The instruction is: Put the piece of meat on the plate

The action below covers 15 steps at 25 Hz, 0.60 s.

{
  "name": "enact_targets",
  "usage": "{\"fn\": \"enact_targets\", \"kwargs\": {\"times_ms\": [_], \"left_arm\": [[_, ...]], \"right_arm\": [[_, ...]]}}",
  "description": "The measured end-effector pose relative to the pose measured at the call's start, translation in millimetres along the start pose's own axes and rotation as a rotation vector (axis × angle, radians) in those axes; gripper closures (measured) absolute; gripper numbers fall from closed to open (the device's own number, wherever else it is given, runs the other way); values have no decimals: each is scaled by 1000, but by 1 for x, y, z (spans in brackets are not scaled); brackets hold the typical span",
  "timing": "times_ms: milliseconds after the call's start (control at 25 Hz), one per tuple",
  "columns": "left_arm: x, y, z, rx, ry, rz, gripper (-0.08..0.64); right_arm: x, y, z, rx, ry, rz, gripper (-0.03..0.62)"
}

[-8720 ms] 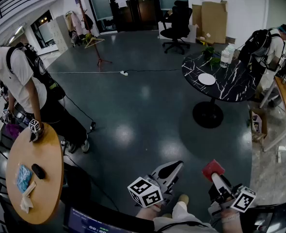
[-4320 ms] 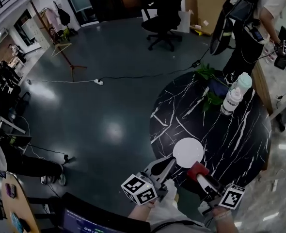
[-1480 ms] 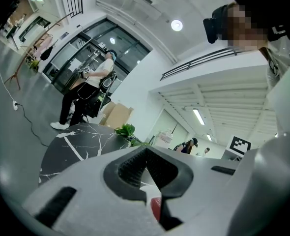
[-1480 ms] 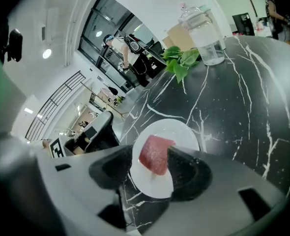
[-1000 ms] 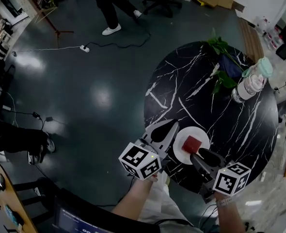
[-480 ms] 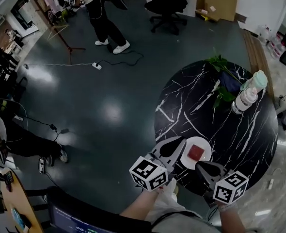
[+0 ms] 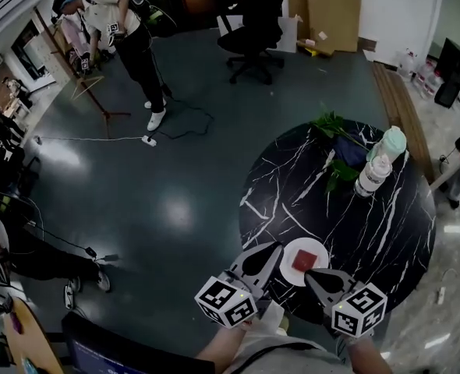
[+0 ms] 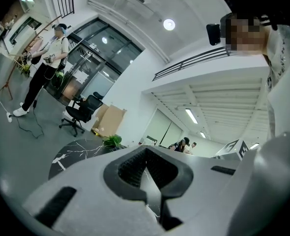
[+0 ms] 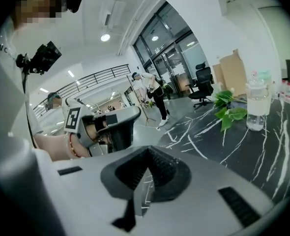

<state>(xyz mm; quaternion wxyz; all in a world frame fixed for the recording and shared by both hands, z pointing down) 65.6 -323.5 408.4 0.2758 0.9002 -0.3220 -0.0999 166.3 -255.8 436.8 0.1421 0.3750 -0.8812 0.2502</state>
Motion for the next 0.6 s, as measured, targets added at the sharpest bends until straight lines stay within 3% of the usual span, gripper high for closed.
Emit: {"fn": "enact_targets", "kwargs": {"times_ms": [600], "left_arm": [[-10,5,11,1,-22,33,551]], "right_arm": [[-9,4,11,10,-54,18,583]]}}
Point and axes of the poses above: the fingertips, and each gripper's own axes: x forward along the fingers, y to its left, z out of its top, the point moved 3 cm from there along -x, backward along the fingers, and after that the axes turned 5 degrees about -x, right-handed, at the moved point
